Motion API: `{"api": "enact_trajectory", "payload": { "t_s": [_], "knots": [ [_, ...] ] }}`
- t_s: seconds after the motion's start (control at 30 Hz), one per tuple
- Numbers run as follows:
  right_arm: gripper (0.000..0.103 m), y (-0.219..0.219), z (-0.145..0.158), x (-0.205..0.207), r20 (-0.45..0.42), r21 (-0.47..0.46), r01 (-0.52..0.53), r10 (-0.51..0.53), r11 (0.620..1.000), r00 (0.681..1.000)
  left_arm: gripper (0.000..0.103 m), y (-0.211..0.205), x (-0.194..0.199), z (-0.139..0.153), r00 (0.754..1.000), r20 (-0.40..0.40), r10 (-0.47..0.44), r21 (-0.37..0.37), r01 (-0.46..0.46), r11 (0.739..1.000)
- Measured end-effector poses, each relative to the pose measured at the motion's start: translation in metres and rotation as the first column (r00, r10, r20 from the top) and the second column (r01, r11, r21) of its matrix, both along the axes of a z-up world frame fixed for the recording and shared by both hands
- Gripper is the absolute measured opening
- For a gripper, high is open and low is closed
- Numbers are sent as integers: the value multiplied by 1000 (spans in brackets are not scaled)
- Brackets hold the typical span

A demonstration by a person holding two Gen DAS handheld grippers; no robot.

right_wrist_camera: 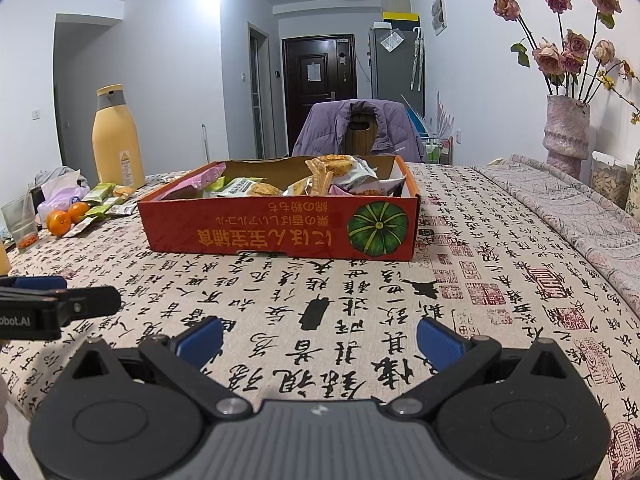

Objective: Organize snacks

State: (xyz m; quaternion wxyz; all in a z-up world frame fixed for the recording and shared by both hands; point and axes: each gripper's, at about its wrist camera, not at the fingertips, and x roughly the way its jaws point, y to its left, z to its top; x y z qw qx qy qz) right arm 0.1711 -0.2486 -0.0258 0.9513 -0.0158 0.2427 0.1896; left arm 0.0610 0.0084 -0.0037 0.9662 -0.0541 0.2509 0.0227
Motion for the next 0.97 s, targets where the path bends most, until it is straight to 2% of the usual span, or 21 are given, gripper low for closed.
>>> {"api": "enact_trajectory", "payload": {
  "t_s": [0.8, 0.97],
  "knots": [
    [103, 1, -2, -1, -4, -3, -1, 1, 1000, 1000, 103, 1, -2, 0, 1000, 7, -11, -10, 11, 1000],
    [103, 2, -7, -2, -11, -4, -3, 3, 1000, 1000, 103, -2, -2, 1, 1000, 16, -7, 6, 7, 1000]
  ]
}}
